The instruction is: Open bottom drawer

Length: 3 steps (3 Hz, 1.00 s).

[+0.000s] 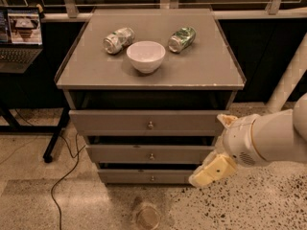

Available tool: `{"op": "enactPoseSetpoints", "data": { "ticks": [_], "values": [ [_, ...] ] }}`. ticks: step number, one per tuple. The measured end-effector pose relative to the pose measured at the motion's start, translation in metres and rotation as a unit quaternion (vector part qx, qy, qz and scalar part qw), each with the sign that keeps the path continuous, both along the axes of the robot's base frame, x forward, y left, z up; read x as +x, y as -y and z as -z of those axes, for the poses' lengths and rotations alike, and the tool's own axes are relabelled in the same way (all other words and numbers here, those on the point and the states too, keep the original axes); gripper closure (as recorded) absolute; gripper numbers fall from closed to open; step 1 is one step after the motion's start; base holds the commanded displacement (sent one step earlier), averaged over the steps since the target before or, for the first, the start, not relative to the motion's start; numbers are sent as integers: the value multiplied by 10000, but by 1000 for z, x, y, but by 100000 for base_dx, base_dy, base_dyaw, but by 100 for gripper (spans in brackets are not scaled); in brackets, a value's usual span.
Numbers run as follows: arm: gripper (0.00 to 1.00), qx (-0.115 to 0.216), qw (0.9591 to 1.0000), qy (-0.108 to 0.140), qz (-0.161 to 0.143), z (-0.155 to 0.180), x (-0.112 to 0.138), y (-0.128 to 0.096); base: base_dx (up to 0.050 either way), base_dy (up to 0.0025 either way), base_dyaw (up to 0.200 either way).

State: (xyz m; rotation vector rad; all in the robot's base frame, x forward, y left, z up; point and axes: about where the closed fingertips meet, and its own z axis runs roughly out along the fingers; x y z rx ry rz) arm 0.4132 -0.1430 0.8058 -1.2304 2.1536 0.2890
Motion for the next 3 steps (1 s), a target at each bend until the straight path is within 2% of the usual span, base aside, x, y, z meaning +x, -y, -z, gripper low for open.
{"op": "enactPoseSetpoints", "data": {
  "ticks": [1,2,3],
  "values": [
    [0,115,9995,19,303,47,-1,-6,0,0,0],
    [0,326,9985,124,428,88,5,-15,0,0,0],
    [0,479,9983,129,311,121,11,-30,0,0,0]
  ]
}}
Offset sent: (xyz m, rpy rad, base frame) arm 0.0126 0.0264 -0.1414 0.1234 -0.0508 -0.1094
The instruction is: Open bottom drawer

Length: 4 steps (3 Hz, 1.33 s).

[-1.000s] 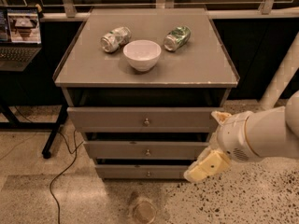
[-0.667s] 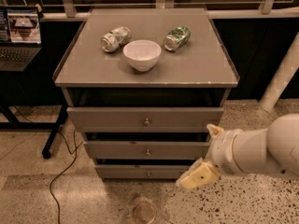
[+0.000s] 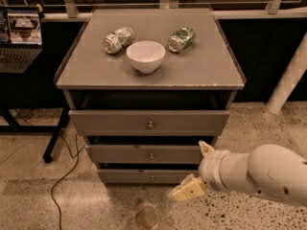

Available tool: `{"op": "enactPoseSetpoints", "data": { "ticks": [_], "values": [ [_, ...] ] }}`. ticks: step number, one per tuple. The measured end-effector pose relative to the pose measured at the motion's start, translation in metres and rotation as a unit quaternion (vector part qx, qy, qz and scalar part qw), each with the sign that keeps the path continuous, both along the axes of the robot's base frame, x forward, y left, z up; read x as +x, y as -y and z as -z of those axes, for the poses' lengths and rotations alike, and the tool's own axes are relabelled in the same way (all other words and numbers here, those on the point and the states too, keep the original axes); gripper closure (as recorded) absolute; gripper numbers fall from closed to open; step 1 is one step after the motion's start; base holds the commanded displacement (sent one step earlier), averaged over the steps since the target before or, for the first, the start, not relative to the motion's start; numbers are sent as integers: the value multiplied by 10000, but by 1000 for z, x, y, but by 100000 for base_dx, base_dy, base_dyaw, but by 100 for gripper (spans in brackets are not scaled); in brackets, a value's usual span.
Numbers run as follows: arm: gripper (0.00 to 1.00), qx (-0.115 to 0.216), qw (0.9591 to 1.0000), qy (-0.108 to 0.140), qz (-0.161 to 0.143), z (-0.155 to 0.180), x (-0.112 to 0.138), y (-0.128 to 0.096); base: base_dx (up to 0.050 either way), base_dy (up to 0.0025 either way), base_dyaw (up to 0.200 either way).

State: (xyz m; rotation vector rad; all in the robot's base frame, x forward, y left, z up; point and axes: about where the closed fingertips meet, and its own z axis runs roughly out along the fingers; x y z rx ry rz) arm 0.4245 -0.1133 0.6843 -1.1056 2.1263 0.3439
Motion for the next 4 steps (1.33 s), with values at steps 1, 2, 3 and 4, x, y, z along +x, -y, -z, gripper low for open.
{"op": "enactPoseSetpoints", "data": {
  "ticks": [1,2,3,4],
  "values": [
    [0,130,9997,-70,-177,28,9,-16,0,0,0],
    [0,280,9986,-304,-324,56,16,-32,0,0,0],
    [0,281,9986,-304,-323,56,16,-32,0,0,0],
    [0,325,9989,-285,-163,74,20,-31,0,0,0]
  ]
}}
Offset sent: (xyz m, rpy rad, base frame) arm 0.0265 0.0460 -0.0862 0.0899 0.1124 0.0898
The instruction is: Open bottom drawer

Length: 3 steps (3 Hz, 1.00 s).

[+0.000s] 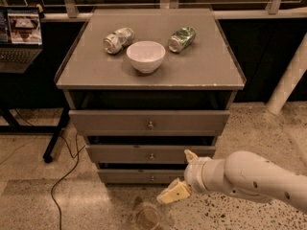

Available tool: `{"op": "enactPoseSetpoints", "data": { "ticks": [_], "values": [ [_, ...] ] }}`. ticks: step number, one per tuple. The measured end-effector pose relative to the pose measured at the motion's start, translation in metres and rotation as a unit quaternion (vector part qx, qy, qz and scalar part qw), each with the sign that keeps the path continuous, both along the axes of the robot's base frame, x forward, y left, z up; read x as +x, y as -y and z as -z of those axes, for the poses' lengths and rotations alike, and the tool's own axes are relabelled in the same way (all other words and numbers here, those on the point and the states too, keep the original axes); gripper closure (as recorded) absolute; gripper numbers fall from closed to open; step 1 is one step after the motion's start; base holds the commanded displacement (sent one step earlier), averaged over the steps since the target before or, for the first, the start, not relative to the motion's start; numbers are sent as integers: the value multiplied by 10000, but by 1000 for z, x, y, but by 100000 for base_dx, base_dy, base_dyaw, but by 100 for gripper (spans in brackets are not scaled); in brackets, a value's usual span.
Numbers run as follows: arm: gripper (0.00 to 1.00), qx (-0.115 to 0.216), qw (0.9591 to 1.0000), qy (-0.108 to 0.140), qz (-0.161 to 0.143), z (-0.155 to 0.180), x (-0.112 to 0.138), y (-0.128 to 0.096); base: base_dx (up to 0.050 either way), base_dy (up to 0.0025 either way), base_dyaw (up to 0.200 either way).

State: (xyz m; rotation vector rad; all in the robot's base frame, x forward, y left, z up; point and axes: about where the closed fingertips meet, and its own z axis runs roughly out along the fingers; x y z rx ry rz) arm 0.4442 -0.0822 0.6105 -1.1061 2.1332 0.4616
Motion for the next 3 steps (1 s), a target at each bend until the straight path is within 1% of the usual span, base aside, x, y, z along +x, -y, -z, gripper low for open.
{"op": "enactPoseSetpoints", "data": {
  "ticks": [1,2,3],
  "values": [
    [0,56,9995,295,-2,23,17,0,0,0,0],
    [0,215,9981,493,-301,45,38,-5,0,0,0],
    [0,346,9956,497,-708,61,50,-10,0,0,0]
  ]
}}
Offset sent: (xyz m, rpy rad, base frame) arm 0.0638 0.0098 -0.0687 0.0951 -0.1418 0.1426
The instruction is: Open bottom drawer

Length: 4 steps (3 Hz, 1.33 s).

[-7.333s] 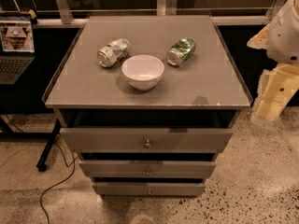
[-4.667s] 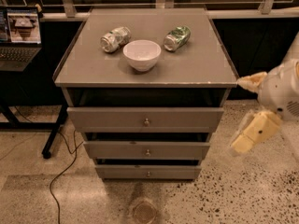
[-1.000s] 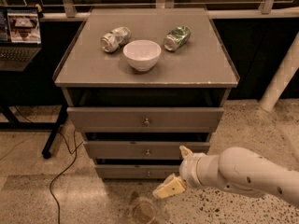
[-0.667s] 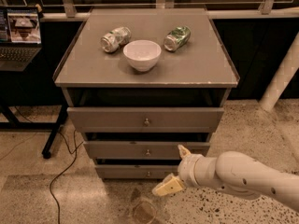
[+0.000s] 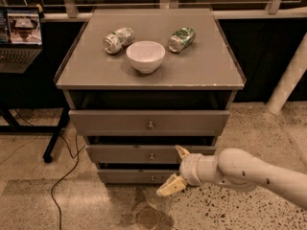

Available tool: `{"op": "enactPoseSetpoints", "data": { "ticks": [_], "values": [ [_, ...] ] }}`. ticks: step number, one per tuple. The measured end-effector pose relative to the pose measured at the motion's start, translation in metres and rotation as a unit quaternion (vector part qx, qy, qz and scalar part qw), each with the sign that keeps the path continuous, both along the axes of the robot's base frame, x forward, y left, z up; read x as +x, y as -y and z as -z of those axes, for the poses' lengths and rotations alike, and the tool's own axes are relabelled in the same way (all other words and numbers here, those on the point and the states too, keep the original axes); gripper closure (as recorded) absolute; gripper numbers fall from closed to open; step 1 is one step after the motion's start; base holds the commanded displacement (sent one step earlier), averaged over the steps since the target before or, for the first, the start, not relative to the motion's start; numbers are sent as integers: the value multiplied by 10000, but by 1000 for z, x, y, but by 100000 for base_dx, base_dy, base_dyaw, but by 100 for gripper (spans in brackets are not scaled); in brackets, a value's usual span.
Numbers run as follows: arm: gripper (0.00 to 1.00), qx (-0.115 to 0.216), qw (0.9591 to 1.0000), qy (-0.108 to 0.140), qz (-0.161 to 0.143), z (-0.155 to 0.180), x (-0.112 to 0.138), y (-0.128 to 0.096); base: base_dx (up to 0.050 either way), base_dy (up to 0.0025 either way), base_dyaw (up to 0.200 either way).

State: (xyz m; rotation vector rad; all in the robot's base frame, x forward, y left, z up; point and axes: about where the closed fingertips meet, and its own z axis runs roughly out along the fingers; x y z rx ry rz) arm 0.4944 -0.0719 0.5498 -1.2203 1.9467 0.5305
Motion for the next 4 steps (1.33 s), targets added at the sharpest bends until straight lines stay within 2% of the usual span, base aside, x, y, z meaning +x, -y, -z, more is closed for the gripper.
{"op": "enactPoseSetpoints", "data": {
  "ticks": [1,2,3,4],
  "values": [
    [0,37,9997,-197,-159,19,5,-2,0,0,0],
    [0,39,9996,-205,-164,19,5,-2,0,0,0],
    [18,39,9996,-205,-164,19,5,-2,0,0,0],
    [42,39,9996,-205,-165,19,5,-2,0,0,0]
  ]
}}
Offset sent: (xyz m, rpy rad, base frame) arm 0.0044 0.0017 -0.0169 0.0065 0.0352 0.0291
